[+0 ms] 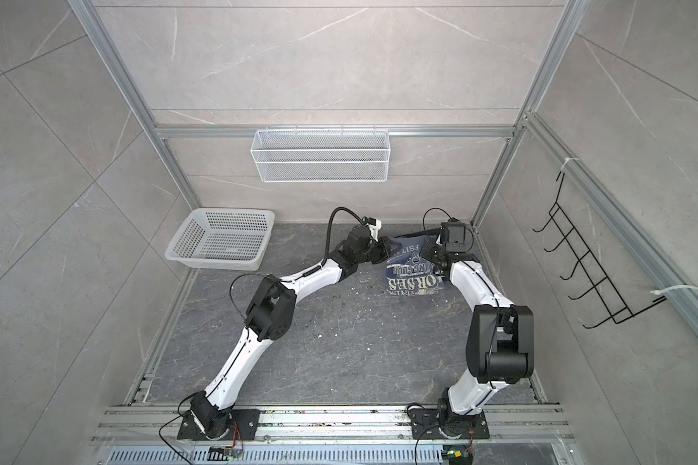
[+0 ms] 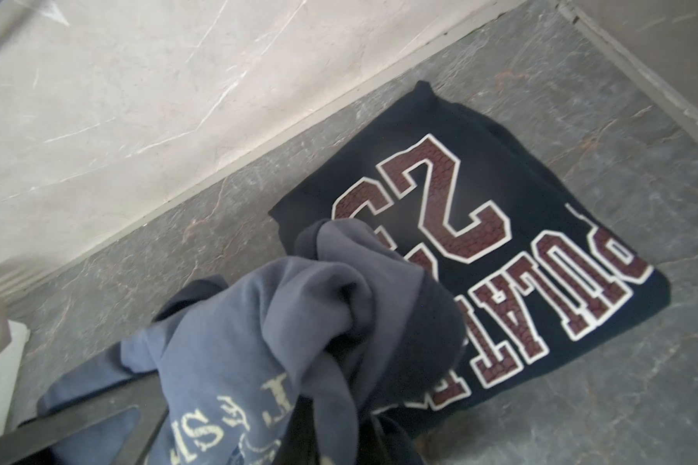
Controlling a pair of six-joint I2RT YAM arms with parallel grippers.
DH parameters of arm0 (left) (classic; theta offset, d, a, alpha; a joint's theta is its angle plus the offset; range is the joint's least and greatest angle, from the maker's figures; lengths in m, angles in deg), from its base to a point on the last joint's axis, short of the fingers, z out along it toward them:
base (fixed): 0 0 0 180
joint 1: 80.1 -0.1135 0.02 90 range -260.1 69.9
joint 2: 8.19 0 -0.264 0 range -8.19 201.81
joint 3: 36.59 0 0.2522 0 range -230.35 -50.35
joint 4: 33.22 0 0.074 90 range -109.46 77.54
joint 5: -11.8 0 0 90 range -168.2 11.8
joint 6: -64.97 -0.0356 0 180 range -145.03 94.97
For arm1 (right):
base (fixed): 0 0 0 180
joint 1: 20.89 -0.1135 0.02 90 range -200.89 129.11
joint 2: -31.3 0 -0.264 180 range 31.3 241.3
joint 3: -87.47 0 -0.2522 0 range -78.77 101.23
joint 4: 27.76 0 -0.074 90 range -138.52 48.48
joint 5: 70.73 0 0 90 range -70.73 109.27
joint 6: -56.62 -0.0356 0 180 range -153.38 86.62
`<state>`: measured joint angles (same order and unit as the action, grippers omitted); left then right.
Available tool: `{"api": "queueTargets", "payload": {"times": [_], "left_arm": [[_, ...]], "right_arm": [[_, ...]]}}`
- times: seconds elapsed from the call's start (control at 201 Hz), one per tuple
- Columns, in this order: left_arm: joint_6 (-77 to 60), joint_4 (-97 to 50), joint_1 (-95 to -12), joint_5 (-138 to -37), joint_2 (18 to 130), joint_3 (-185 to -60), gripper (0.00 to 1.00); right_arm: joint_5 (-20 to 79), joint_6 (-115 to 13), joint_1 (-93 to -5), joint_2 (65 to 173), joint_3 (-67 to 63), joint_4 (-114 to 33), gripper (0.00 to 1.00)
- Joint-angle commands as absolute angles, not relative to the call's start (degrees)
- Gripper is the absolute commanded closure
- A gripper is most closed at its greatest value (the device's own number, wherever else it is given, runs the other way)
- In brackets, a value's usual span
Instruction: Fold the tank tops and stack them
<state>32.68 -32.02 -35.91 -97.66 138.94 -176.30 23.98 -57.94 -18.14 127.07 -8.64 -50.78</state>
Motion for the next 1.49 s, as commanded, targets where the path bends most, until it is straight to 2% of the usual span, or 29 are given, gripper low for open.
{"api": "queueTargets", "payload": {"times": [0.0,0.309,0.627,0.856,1.001,1.195,1.488], "left_arm": [[33.6,-36.6,-34.9,-97.9,141.5,-184.2,1.0],[35.8,-37.0,-34.5,-95.7,149.2,-196.9,1.0],[35.7,-34.2,-34.4,-91.9,155.6,-202.1,1.0],[33.8,-30.3,-34.5,-89.0,158.1,-203.6,1.0],[34.3,-27.6,-35.3,-88.0,157.9,-202.9,1.0],[33.5,-27.8,-37.2,-88.2,149.0,-190.3,1.0],[30.3,-36.2,-41.5,-85.8,125.9,-152.9,1.0]], "right_arm": [[25.5,-57.5,-16.9,128.5,-5.6,-46.7,0.89],[24.3,-57.8,-15.7,130.5,-5.8,-39.6,0.88],[22.8,-59.6,-14.7,141.2,-2.7,-40.8,0.88],[24.1,-64.3,-13.2,153.5,8.3,-56.2,0.89],[29.1,-67.2,-13.5,159.3,13.2,-64.4,0.91],[35.1,-69.4,-16.1,159.9,10.5,-66.9,0.91],[36.8,-72.3,-27.0,150.8,-0.2,-61.5,0.91]]}}
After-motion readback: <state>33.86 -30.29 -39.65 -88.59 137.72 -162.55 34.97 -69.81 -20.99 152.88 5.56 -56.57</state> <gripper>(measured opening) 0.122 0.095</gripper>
